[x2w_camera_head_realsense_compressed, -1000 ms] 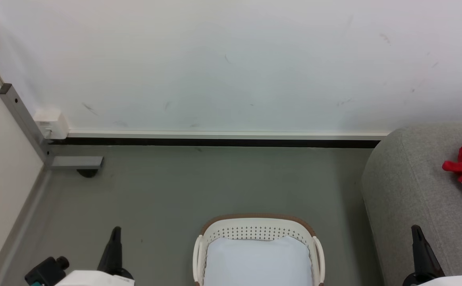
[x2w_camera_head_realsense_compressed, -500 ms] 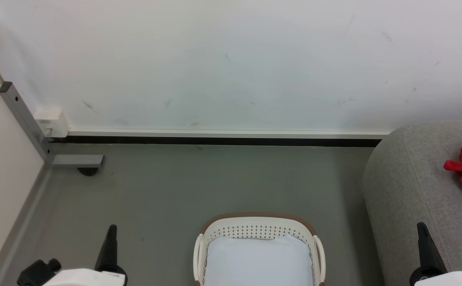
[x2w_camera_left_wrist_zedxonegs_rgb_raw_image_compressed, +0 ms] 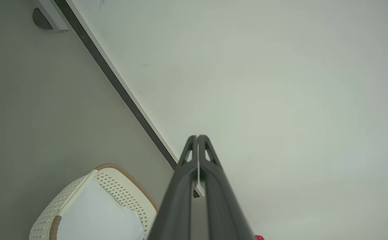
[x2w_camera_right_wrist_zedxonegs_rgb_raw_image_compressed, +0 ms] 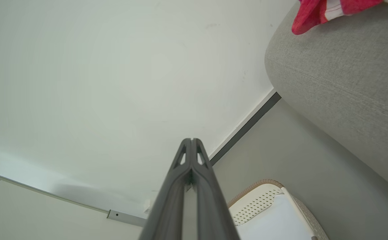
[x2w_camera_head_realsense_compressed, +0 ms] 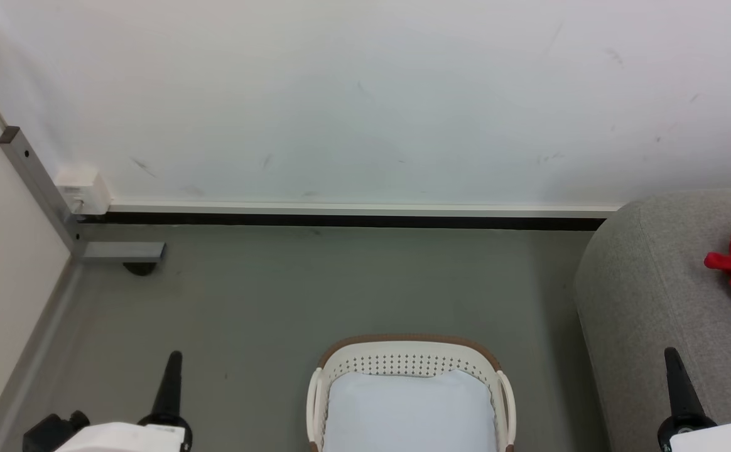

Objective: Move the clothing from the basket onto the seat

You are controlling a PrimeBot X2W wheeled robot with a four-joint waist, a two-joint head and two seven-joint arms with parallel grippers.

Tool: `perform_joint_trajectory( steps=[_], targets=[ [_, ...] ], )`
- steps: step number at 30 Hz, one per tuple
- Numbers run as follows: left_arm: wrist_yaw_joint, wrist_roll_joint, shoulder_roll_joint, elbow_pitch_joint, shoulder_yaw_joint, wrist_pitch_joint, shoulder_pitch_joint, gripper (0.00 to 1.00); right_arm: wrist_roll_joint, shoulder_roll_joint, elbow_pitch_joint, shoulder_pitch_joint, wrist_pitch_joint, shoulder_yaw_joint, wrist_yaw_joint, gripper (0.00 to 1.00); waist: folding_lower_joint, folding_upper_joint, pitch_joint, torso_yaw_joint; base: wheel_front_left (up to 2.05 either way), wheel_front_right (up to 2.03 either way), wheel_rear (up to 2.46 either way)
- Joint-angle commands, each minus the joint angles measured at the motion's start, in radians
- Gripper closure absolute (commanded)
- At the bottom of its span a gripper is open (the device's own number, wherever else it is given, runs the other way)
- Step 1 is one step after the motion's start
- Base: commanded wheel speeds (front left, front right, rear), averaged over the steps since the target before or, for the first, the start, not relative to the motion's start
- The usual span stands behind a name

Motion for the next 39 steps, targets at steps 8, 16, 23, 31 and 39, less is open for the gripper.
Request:
perform_joint_trajectory(
  steps=[8,16,23,31,39],
  targets=[
    [-0.002,-0.097,0.008,-0.024,0.014,0.025,-0.009,1.00,0.093,0.000,-0.012,-0.027,0.026,-0.019,-0.001,1.00,-0.0001,0.0000,0.003,0.002,0.00,0.00,0.00],
    [-0.002,-0.169,0.008,-0.031,0.021,0.045,-0.008,1.00,0.160,0.004,-0.014,-0.031,0.045,-0.031,-0.001,1.00,-0.0001,0.0000,0.006,0.003,0.00,0.00,0.00],
    [-0.003,-0.228,0.008,-0.039,0.027,0.061,-0.007,1.00,0.216,0.008,-0.016,-0.035,0.061,-0.041,-0.002,1.00,-0.0001,0.0000,0.008,0.004,0.00,0.00,0.00],
    [-0.003,-0.292,0.009,-0.047,0.034,0.080,-0.006,1.00,0.277,0.012,-0.017,-0.038,0.079,-0.052,-0.002,1.00,-0.0001,0.0000,0.011,0.006,0.00,0.00,0.00],
    [-0.003,-0.344,0.009,-0.053,0.040,0.093,-0.006,1.00,0.326,0.015,-0.018,-0.037,0.093,-0.061,-0.002,1.00,-0.0001,0.0000,0.013,0.007,0.00,0.00,0.00]
  ],
)
